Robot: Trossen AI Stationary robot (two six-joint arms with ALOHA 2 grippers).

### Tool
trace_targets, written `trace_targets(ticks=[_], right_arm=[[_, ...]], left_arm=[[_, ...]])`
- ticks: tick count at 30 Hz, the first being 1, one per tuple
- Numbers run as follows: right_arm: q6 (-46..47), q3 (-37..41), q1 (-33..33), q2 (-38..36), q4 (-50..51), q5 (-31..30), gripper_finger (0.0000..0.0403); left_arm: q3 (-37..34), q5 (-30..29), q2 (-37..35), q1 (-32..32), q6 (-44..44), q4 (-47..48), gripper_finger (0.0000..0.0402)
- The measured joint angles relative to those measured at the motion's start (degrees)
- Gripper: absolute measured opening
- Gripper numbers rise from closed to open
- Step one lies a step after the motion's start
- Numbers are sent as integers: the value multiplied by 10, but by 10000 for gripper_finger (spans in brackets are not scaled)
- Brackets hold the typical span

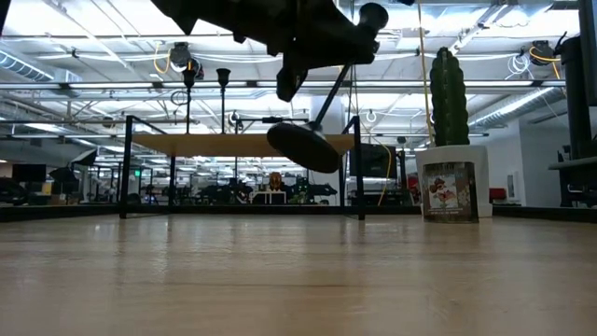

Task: Pick & Place candle stick holders
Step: Put the black candle holder on the shelf

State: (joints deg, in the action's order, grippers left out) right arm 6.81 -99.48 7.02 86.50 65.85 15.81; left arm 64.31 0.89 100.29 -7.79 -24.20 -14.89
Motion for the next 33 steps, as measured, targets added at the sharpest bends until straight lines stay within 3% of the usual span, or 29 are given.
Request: trace_targets(ticks=[10,15,23,33], right_arm=[[0,43,34,-65,16,-73,7],[20,96,52,-114,-29,-117,4],[62,216,64,-208,-135,-118,1],[75,342,64,-301,-248,-116,0]], left_arm=[[0,-45,-19,0,1,-2,33],[0,-86,-44,3,15,-12,33],[0,-171,-107,3,52,0,33],[0,-321,-181,3,93,58,33]])
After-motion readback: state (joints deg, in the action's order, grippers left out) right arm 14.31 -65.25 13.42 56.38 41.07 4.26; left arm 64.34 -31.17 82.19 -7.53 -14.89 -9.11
